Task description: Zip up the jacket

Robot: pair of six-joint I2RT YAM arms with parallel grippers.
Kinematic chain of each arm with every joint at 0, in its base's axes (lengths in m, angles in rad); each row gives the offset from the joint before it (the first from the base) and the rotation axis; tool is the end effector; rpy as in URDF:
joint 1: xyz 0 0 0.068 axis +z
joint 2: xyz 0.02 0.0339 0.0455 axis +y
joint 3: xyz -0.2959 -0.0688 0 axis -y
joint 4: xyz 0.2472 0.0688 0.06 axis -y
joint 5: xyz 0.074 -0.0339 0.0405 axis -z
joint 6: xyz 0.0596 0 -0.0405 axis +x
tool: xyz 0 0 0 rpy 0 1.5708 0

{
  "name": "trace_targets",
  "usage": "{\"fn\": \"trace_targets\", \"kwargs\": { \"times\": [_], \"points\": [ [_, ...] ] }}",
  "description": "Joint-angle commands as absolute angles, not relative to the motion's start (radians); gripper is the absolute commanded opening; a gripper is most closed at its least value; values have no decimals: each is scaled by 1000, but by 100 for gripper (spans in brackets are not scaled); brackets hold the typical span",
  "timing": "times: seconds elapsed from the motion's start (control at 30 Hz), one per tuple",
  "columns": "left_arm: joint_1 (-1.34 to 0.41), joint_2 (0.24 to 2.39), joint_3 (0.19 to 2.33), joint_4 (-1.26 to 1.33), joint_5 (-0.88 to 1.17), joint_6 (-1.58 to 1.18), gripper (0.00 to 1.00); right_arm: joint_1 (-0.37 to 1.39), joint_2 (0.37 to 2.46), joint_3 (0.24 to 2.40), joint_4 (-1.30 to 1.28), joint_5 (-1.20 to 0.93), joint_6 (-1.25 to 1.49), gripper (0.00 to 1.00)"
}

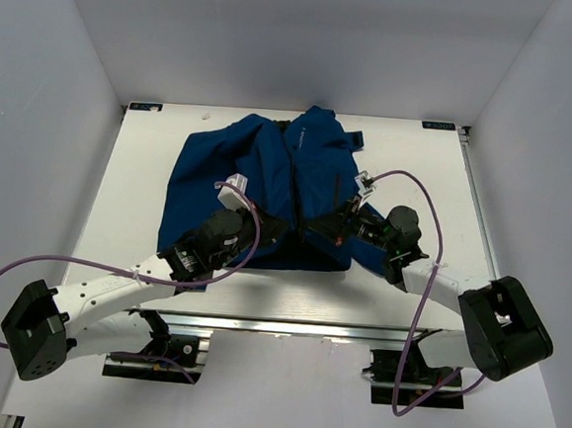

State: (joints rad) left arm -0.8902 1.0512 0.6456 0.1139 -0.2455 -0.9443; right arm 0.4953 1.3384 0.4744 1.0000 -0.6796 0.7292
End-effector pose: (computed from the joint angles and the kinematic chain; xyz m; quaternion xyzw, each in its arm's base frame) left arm 0.1687 -0.1853 0.2900 -0.0946 0.7941 -0.4105 0.4381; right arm 0.2261 0.1647 0.2687 -0.1771 0.6449 0.5876 0.4555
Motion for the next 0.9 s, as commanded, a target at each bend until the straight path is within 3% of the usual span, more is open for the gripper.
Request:
{"fn": "trace_targets", "kwargs": {
  "times": [0.0,0.87],
  "points": [
    [-891,1040,647,153,-222,-948,0,505,1350,499,1077,-677,733,0],
    [-890,1040,644,130,-233,-956,0,503,1321,491,1084,-657,741,0]
  ]
}}
